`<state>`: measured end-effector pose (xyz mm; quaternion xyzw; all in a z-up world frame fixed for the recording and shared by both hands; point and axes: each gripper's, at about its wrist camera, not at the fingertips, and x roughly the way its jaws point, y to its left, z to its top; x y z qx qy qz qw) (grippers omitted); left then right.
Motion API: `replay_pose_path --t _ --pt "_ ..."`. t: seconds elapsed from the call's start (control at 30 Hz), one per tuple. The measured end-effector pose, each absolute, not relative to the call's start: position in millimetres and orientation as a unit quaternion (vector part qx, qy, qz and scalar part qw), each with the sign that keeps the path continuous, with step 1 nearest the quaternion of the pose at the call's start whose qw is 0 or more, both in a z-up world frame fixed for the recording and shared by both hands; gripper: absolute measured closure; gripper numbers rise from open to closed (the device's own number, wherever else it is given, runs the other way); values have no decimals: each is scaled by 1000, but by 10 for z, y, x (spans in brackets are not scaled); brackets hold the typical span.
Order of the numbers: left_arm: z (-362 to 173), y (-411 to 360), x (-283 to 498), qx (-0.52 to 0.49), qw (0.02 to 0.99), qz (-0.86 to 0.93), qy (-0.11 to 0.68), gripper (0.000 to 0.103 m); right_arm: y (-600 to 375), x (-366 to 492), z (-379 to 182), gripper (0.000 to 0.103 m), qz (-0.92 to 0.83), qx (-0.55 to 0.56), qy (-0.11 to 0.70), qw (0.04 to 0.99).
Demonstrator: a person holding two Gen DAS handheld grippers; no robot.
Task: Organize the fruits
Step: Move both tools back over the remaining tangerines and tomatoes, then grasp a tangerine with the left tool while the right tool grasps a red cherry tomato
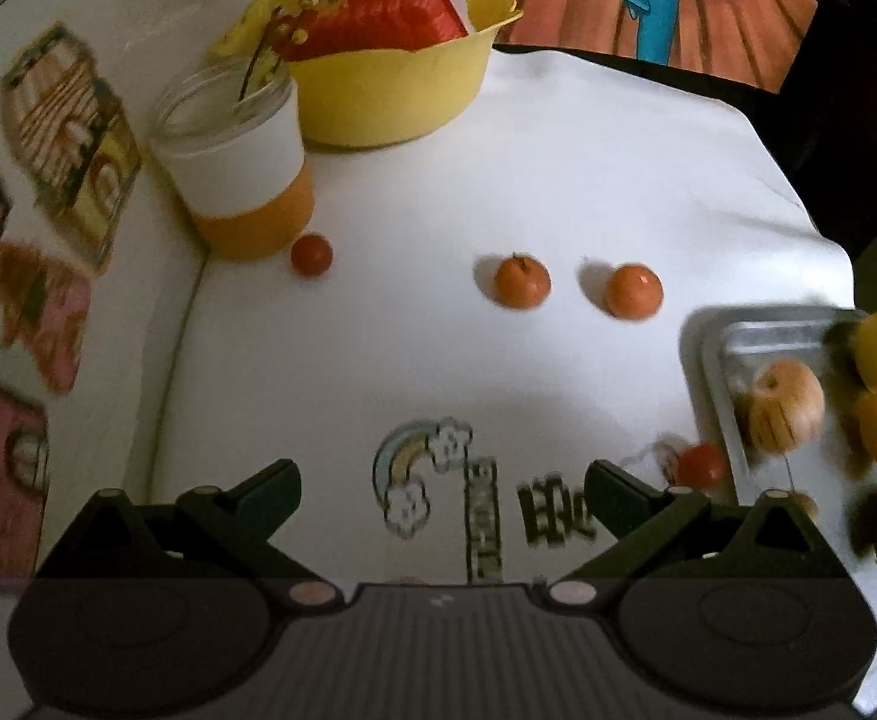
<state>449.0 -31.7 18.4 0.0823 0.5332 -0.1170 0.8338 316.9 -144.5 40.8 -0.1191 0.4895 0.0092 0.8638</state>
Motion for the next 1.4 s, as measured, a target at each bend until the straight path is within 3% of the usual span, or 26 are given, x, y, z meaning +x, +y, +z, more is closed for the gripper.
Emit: replay_pose_path --t 0.57,0.87,1.17,1.4 --pt "-11 -626 4970 132 857 -149 476 1 -1256 3398 237 19 6 -120 478 870" --pt "-105 -690 5042 146 859 -171 460 1 -1175 3571 102 35 -5 -141 469 872" --pt "-99 -697 5100 135 861 -193 451 13 -1133 3693 48 46 -11 -144 466 873" --pt "-114 -712 5151 120 855 -213 458 34 -1112 3737 8 54 -11 -152 466 871"
